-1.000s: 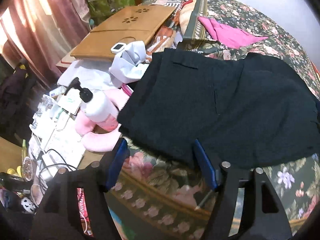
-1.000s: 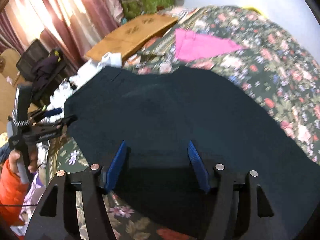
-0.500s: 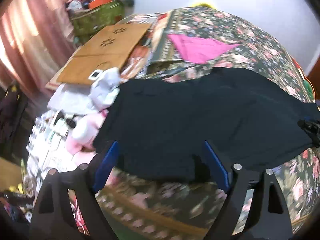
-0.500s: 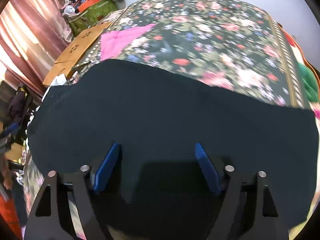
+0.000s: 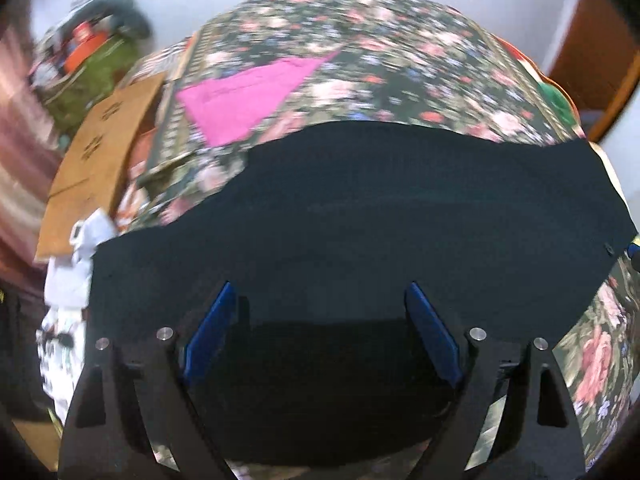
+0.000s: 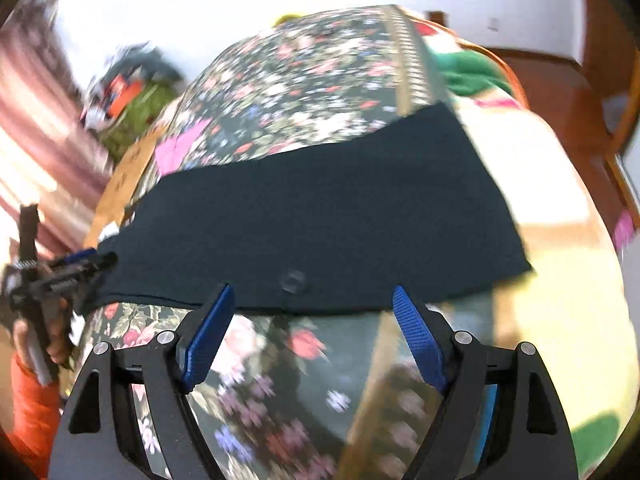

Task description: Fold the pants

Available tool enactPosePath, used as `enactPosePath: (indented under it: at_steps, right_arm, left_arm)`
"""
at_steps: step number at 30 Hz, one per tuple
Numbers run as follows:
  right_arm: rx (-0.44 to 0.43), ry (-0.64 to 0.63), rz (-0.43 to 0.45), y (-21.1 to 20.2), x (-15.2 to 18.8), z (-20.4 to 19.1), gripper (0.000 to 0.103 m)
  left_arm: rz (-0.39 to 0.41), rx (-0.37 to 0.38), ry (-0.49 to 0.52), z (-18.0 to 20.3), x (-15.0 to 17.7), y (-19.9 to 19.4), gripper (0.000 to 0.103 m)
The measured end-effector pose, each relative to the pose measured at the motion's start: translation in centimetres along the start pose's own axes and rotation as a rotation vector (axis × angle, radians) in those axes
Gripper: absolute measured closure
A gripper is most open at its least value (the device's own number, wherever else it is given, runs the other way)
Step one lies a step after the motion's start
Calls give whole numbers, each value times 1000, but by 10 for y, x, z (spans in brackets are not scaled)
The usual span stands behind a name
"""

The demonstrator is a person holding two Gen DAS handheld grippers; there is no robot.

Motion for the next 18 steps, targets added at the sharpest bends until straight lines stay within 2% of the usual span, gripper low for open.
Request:
enactPosePath:
  at_steps: [2,7,13,16,18]
  right_arm:
    - [-20,42,-12,2,5,11,24]
    - [-74,105,38,1,-2,28,24]
    - [-81,145,82,7,-20,37,31]
    - [-57,161,95,6,-28,44,44]
    - [-28,174,100,6,-34,52,63]
  left_arm:
    - [-5,3,32,16,-6,3,15]
    - [-8,-19,94,41,-19,6,15]
    - [-55,69,85,60,-33,16,14]
    - [-74,107,89,70,-39,20,10]
    - [-83,124,95,76,-41,21,10]
Point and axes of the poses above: each gripper's, at about its wrist camera, not at the fingertips, and y roughly the way its jaws point, z to its right, x to its underside, the point moved 8 cm from there along y, roughly the way its jaws point, and after that the axes turned 15 degrees about -z, right-handed, at the moved point
